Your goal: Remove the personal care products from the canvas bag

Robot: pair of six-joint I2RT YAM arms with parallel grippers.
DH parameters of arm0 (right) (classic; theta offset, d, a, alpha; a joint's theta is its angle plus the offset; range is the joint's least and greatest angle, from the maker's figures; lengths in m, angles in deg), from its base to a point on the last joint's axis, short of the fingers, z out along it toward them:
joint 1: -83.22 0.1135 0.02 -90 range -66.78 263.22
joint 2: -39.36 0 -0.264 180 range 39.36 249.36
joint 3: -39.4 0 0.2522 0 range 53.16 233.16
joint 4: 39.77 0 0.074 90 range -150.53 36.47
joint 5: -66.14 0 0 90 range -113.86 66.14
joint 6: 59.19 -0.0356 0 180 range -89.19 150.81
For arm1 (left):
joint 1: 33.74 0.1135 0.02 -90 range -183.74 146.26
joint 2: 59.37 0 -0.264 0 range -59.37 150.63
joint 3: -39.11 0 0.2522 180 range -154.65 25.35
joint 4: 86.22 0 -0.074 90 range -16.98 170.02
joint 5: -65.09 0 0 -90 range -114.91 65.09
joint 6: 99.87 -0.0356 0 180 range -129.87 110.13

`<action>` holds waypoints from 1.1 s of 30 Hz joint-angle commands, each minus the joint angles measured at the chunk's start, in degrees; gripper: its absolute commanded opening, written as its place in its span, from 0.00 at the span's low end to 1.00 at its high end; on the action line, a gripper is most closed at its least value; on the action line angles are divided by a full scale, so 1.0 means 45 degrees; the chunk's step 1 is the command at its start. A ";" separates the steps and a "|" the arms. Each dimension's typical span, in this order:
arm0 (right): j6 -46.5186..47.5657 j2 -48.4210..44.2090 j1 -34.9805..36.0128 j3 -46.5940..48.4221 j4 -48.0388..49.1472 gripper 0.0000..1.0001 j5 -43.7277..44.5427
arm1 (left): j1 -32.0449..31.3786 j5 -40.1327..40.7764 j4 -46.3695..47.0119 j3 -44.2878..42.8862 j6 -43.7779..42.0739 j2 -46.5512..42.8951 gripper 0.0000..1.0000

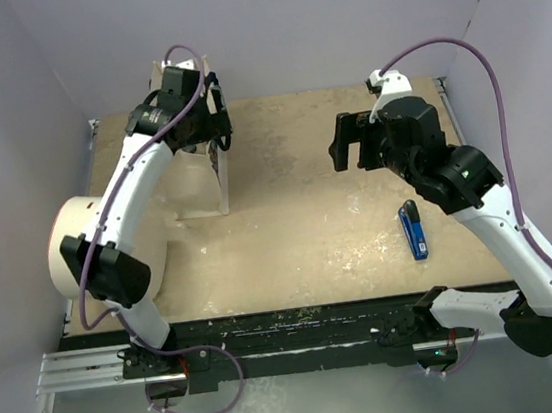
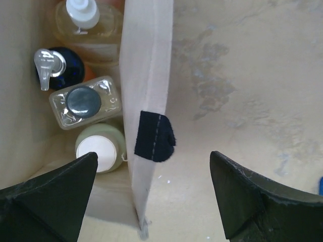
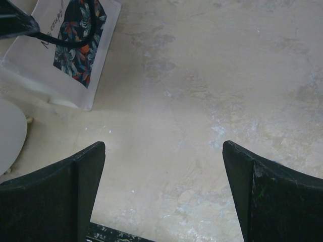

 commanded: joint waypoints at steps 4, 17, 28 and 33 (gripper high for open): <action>0.0241 -0.0533 -0.0035 -0.0239 0.0337 1.00 0.0162 | 0.0042 0.0353 -0.1235 -0.0424 -0.1064 0.1080 0.63; 0.0210 -0.0242 -0.0040 -0.0134 0.0486 1.00 -0.1017 | -0.0191 -0.3437 -0.2248 0.1513 -0.1009 -0.0259 0.00; -0.0320 0.0240 -0.0035 -0.0479 0.0977 0.99 -0.2287 | -0.2848 -0.5867 -0.2319 0.3384 0.1173 -0.2751 0.00; -0.0659 0.0212 -0.0040 -0.0672 0.0957 0.98 -0.2481 | -0.4189 -0.6152 -0.1664 0.3997 0.2496 -0.3376 0.00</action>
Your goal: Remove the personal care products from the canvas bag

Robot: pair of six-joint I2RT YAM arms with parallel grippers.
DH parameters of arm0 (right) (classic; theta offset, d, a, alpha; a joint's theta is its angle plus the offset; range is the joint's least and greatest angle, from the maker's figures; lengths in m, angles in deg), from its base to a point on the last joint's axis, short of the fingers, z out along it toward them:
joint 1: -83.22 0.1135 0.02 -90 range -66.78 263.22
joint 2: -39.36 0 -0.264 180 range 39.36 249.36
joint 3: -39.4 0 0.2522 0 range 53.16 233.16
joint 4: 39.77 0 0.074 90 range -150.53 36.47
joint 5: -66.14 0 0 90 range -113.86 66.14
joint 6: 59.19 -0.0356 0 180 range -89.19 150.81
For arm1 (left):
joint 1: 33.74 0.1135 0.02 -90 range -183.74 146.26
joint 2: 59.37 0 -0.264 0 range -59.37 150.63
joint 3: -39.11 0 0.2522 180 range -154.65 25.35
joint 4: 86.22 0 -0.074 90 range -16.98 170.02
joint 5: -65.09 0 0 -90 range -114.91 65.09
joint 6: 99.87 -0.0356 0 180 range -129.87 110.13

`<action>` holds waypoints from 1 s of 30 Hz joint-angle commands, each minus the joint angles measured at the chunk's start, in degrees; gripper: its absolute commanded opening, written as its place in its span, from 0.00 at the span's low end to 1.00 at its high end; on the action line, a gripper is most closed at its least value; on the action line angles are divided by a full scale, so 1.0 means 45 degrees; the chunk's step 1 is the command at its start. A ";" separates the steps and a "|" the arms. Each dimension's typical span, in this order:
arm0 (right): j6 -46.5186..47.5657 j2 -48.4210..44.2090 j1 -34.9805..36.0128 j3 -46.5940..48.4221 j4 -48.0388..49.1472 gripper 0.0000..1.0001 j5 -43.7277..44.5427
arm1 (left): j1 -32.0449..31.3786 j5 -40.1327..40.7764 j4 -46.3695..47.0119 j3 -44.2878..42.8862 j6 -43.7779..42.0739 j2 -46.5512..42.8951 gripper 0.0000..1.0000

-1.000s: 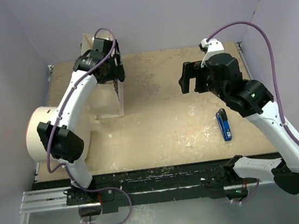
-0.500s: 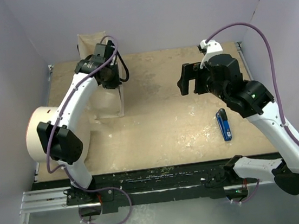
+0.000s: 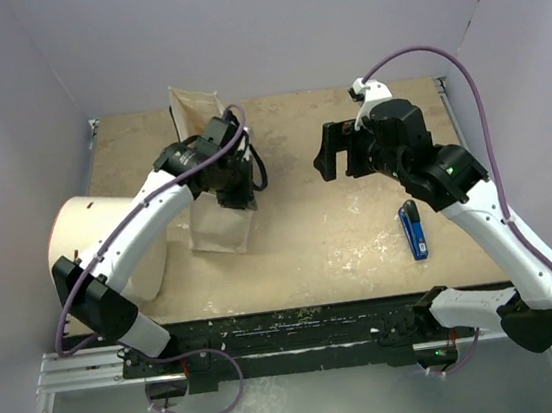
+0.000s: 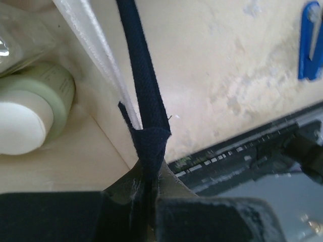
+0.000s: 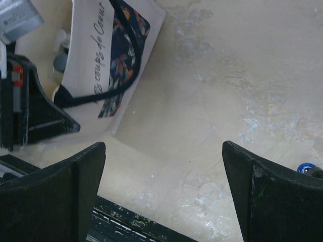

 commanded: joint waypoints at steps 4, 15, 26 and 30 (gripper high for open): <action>-0.0456 -0.0195 -0.0040 -0.0201 0.0480 0.98 -0.0414 | -0.2932 -0.1913 0.1190 0.0535 0.2758 -0.2029 0.00; -0.0082 0.0289 -0.0039 -0.0102 0.1075 0.98 -0.2212 | -0.3723 0.0200 0.0221 0.0555 0.2845 -0.3322 0.74; 0.0671 0.1807 0.0042 0.0043 0.1720 1.00 -0.7359 | -0.3725 0.2389 -0.3381 -0.1483 0.3849 -0.4301 0.99; 0.0870 0.2087 0.0485 -0.0234 0.1651 1.00 -0.8029 | -0.3725 0.3217 -0.4487 -0.1528 0.5160 -0.4768 0.99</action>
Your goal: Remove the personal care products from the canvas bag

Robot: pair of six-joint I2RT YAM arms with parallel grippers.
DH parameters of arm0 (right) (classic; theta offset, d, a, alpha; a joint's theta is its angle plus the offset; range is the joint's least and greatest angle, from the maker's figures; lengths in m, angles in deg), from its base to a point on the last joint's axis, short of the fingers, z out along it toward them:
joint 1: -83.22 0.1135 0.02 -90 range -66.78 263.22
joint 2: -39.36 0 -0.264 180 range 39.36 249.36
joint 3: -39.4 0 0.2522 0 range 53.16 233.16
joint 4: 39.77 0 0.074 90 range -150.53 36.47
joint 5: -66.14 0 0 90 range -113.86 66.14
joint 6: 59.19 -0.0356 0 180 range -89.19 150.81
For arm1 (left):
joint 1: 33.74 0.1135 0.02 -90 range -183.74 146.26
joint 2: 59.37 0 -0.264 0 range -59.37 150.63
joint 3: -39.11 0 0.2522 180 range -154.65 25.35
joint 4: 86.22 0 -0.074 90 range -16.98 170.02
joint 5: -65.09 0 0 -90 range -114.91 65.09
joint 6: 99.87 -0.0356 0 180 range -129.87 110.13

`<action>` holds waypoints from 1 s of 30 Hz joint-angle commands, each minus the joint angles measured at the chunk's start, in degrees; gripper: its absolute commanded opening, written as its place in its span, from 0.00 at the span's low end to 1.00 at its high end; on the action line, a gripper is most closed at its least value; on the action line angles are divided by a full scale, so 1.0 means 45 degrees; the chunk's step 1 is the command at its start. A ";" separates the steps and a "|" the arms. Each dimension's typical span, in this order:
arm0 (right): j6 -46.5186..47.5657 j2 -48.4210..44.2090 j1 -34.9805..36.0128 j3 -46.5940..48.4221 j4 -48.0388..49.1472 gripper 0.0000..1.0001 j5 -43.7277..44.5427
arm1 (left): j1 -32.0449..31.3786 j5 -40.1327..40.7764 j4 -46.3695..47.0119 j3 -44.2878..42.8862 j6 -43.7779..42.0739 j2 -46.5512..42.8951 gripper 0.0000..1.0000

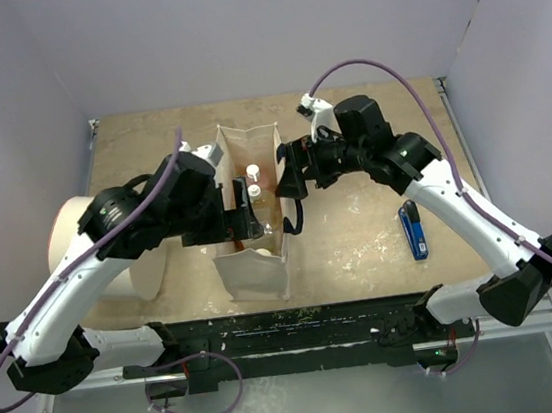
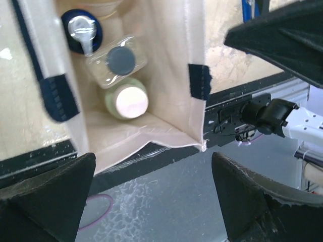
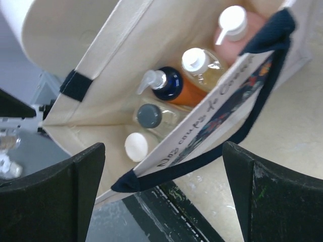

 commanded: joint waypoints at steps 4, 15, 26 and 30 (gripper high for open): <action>0.0795 0.0175 0.0740 -0.0451 0.0037 1.00 -0.1975 | 0.0045 0.2034 -0.2515 0.0124 0.3696 -0.0704 0.99; 0.0879 -0.0364 0.1305 -0.2479 -0.0008 0.93 -0.2476 | 0.0115 0.0680 -0.1206 0.4013 0.5093 -0.1722 0.99; 0.0284 -0.0723 0.1603 -0.4684 0.0240 0.90 -0.1785 | 0.0103 -0.0791 0.0053 0.7680 0.5709 -0.3537 0.92; -0.0274 -0.0494 0.1604 -0.5243 0.0435 0.89 -0.1221 | 0.0107 -0.0862 -0.0078 0.8209 0.5638 -0.3316 0.92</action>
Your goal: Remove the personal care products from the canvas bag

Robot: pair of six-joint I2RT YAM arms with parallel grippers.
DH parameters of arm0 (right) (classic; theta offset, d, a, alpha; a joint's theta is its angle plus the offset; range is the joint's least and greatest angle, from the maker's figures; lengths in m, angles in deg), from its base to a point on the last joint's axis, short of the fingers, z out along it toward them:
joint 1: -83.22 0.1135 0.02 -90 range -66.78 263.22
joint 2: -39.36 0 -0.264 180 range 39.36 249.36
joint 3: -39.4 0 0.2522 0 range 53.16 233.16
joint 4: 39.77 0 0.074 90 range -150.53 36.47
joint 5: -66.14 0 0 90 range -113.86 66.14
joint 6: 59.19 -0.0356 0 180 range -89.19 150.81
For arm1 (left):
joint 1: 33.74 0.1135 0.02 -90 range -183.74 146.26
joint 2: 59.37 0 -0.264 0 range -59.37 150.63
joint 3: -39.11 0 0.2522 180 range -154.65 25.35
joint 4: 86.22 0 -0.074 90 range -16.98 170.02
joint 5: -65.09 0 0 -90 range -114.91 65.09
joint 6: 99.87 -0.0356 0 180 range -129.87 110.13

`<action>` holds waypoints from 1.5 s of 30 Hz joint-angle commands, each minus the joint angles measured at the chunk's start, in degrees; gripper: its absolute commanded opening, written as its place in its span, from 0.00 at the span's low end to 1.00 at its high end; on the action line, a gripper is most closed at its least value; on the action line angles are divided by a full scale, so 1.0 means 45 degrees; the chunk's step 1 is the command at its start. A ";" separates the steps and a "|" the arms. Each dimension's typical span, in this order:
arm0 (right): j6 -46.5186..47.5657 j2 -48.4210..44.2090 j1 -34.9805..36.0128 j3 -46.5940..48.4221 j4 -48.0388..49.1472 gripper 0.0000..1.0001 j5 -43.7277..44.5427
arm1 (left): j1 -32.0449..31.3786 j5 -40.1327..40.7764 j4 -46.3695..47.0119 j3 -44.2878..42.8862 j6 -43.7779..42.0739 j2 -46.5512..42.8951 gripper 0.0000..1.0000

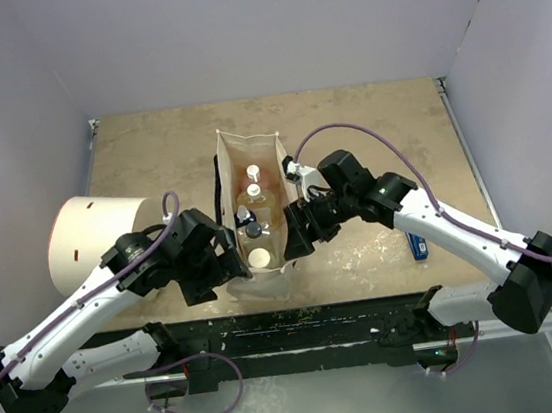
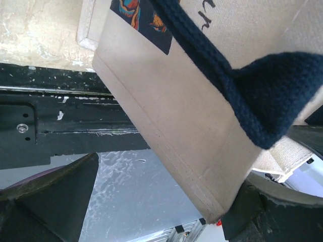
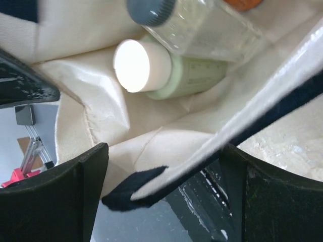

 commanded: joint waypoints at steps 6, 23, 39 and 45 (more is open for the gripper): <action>-0.0477 0.1158 0.0063 -0.1009 -0.0331 0.91 0.2646 | 0.0002 -0.0168 -0.0646 0.1023 -0.0249 0.0606 0.93; 0.2065 0.0038 0.0330 0.2970 -0.0372 0.92 0.3001 | 0.0007 -0.1070 0.0138 0.2330 -0.0717 0.0494 0.93; 0.4100 0.2798 0.1578 0.5214 0.0581 0.72 0.1897 | 0.0008 -0.0833 -0.0077 0.1662 -0.1405 0.1064 0.93; 0.5180 0.3671 0.1599 0.5186 0.0350 0.72 0.2552 | 0.0013 -0.0601 -0.0166 0.1745 -0.1061 0.0629 0.94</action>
